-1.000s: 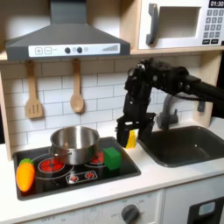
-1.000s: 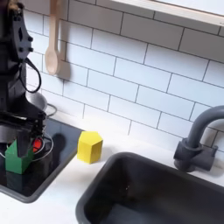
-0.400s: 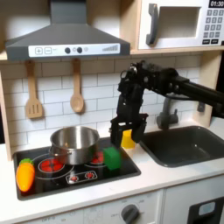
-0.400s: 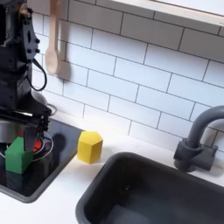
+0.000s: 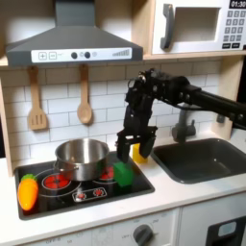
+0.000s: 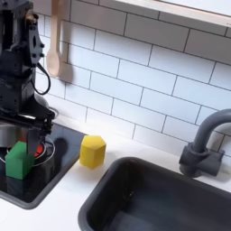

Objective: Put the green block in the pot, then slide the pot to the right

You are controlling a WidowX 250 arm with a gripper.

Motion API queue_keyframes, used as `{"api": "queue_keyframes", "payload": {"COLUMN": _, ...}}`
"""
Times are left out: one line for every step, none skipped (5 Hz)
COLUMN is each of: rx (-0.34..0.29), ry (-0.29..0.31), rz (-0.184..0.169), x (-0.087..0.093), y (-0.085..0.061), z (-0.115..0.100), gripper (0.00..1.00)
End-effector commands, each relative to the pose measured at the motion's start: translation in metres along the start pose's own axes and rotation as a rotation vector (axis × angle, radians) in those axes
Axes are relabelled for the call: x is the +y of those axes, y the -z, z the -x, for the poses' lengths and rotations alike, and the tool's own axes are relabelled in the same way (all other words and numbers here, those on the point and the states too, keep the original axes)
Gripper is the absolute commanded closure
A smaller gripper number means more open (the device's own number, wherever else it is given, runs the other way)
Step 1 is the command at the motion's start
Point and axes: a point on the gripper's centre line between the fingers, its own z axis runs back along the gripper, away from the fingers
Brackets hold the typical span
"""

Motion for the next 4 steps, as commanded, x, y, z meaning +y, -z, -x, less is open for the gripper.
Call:
{"api": "queue_keyframes", "payload": {"rx": 0.024, "ry": -0.008, "rz": -0.013, "x": 0.003, "y": 0.012, "z": -0.006, "gripper": 0.00}}
{"api": "queue_keyframes", "payload": {"rx": 0.038, "ry": -0.003, "rz": -0.021, "x": 0.001, "y": 0.017, "z": -0.007, "gripper": 0.00}}
{"api": "queue_keyframes", "payload": {"rx": 0.051, "ry": -0.005, "rz": -0.029, "x": 0.001, "y": 0.021, "z": -0.006, "gripper": 0.00}}
{"api": "queue_keyframes", "payload": {"rx": 0.056, "ry": -0.009, "rz": -0.034, "x": 0.003, "y": 0.024, "z": -0.007, "gripper": 0.00}}
